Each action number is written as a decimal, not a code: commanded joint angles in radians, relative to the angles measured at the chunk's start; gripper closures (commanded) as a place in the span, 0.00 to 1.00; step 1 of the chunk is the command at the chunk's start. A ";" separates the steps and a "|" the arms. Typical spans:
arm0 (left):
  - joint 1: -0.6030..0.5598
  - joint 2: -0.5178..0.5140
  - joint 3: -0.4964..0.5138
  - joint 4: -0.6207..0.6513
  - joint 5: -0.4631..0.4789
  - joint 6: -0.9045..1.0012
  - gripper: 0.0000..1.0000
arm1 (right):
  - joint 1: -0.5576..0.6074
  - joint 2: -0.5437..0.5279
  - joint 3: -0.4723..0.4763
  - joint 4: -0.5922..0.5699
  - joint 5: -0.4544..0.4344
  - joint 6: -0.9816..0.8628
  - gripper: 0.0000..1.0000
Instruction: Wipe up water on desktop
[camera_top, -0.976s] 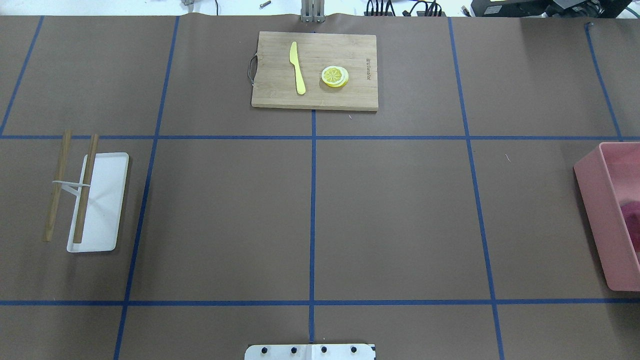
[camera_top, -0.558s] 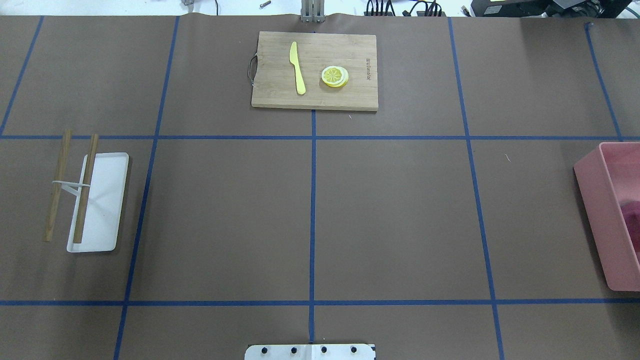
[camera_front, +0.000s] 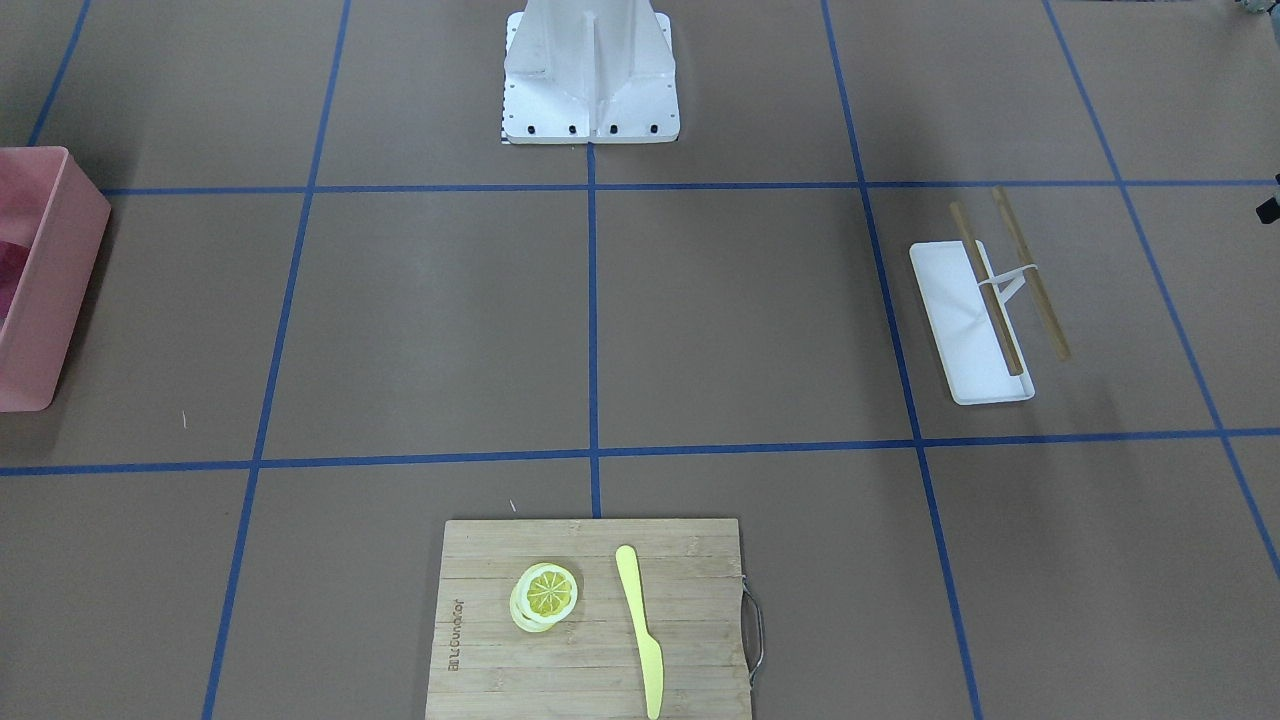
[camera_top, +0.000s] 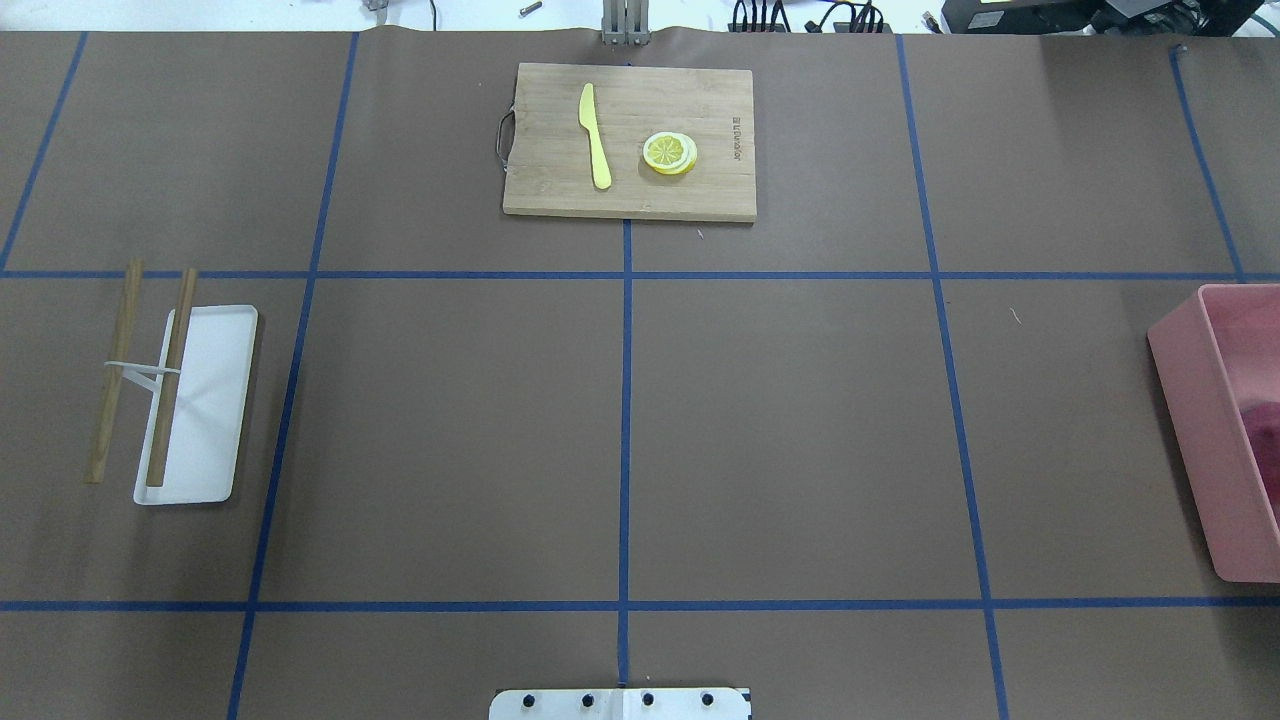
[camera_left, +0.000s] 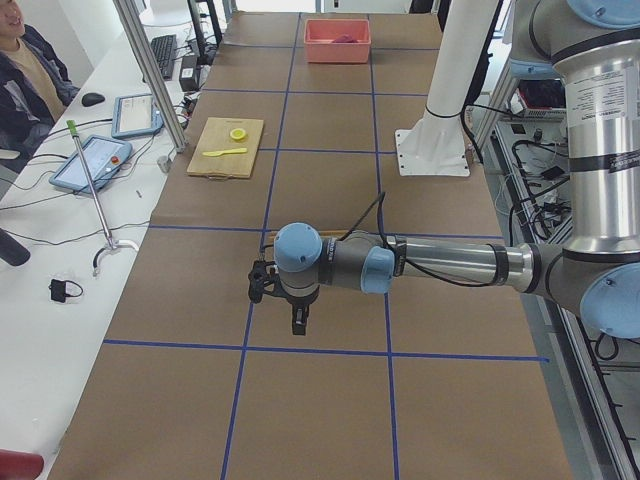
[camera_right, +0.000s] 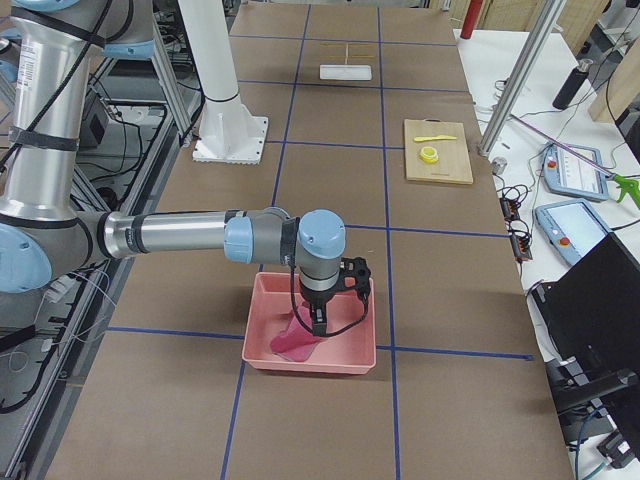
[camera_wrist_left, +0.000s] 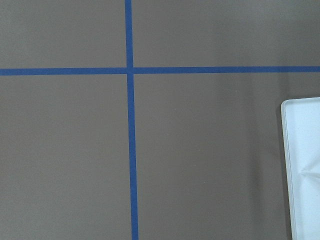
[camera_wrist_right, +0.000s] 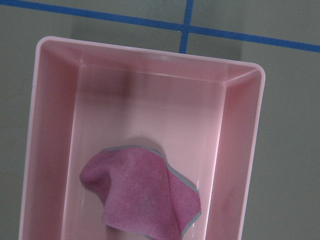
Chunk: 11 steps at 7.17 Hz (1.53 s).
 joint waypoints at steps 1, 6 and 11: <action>-0.010 0.034 -0.013 0.004 -0.028 0.002 0.02 | 0.008 -0.011 0.007 0.001 -0.001 0.001 0.00; -0.010 0.032 -0.011 -0.009 0.004 0.002 0.02 | 0.035 -0.014 -0.004 0.001 -0.007 -0.001 0.00; -0.013 0.015 0.020 -0.012 0.003 0.002 0.02 | 0.036 -0.008 -0.002 0.002 -0.010 0.004 0.00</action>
